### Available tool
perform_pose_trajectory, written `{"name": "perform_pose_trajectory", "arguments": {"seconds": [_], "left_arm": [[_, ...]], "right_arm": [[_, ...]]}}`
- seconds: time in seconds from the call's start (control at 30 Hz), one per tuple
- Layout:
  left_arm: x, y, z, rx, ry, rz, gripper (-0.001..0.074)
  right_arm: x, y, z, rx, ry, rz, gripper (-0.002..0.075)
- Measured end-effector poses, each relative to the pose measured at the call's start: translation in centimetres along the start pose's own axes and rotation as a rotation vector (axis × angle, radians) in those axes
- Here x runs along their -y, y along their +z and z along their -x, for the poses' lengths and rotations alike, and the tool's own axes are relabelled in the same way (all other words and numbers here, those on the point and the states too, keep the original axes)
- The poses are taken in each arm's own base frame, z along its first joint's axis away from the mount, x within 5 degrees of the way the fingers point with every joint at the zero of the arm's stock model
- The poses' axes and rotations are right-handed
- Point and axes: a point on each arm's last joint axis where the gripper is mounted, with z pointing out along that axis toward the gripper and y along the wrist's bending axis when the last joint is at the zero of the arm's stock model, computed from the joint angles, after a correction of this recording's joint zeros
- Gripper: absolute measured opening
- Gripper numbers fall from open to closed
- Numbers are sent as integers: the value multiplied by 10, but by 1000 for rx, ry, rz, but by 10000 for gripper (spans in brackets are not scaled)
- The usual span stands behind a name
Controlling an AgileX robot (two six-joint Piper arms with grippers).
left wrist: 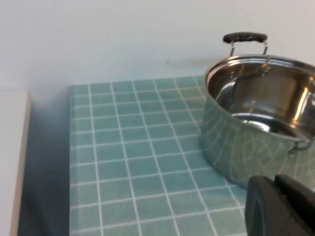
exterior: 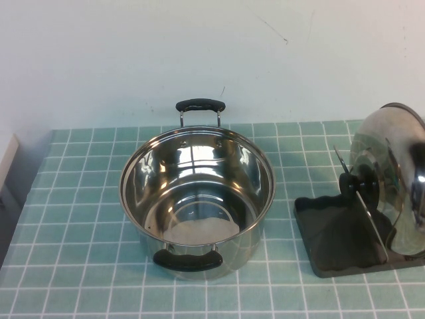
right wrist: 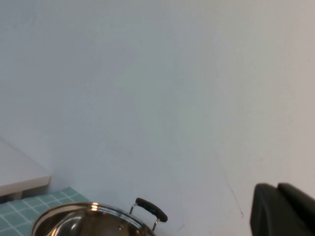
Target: Put pot lid on rack
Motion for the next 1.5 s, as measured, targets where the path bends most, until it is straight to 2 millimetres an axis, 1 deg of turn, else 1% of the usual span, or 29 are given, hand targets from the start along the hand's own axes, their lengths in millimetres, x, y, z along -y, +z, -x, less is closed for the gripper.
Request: {"name": "perform_pose_trajectory", "arguments": {"seconds": [0.1, 0.27, 0.37, 0.47, 0.77, 1.1, 1.17, 1.33, 1.4, 1.5], "left_arm": [[-5, -7, -10, -61, -11, 40, 2], [-7, -9, -21, -176, -27, 66, 2], [-8, -9, -23, -192, -29, 69, 2], [-8, -9, -23, -195, -29, 70, 1], [-8, -9, -23, -196, -39, 69, 2], [-8, -9, -23, -196, -45, 68, 1], [-8, -9, -23, -196, -45, 68, 1], [-8, -9, -23, -196, -45, 68, 1], [-8, -9, -23, -196, -45, 68, 1], [-8, -9, -23, -196, -45, 68, 0]], "right_arm": [[-3, -2, -9, -5, -3, 1, -1], [2, 1, -23, -9, 54, -55, -1], [7, 1, -26, 8, 91, -101, -1], [11, 1, -24, 28, 106, -144, -1], [18, -1, -24, 42, 114, -229, -1], [18, 2, -41, 3, 153, -224, -1], [18, 2, -47, -11, 162, -234, -1], [28, 0, -69, -70, 117, -358, -1], [32, -1, -73, -94, 49, -401, -1], [33, -2, -75, -118, -25, -421, -1]]}}
